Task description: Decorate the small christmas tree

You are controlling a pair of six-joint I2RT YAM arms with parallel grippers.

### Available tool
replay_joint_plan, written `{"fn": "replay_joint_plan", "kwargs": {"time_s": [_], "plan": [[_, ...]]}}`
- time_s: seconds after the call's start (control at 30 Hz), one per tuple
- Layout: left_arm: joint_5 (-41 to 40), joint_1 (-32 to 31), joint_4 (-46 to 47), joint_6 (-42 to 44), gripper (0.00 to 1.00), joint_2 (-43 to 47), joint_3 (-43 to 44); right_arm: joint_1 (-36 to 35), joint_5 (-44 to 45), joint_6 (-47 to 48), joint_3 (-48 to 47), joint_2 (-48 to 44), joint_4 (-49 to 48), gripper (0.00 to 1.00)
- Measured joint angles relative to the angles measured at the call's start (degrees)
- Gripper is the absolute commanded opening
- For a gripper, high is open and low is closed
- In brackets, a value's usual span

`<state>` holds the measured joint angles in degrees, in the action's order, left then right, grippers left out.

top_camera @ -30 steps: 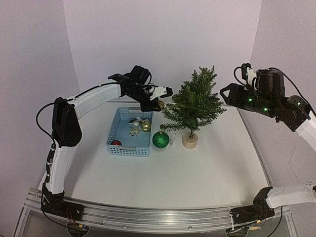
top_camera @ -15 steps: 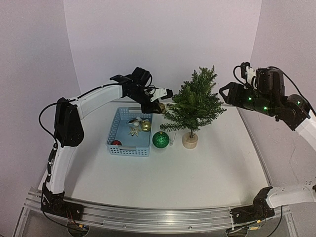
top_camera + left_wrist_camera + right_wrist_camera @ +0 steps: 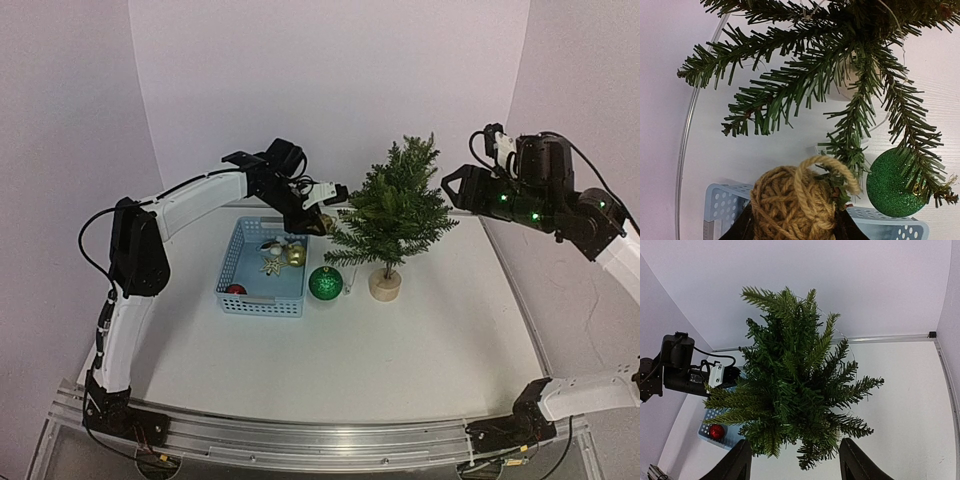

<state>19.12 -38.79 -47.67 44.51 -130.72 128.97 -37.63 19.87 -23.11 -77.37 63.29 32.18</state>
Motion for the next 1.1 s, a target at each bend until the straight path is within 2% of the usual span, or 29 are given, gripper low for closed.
{"fn": "replay_joint_plan", "kwargs": {"time_s": [0.27,0.33,0.4,0.53,1.1], "plan": [[0.3,0.1,-0.1,0.0,0.38,0.0,0.0,0.0,-0.4,0.4,-0.2,0.0,0.0,0.59],[0.4,0.1,-0.1,0.0,0.46,0.0,0.0,0.0,-0.4,0.4,-0.2,0.0,0.0,0.59],[0.6,0.1,-0.2,-0.2,0.57,0.0,0.0,0.0,-0.4,0.4,-0.2,0.0,0.0,0.59],[0.9,0.1,-0.3,-0.5,0.7,0.0,0.0,0.0,-0.4,0.5,-0.5,0.0,0.0,0.59],[2.3,0.3,-0.3,-0.1,0.79,0.0,0.0,0.0,-0.4,0.6,-1.0,0.0,0.0,0.59]]}}
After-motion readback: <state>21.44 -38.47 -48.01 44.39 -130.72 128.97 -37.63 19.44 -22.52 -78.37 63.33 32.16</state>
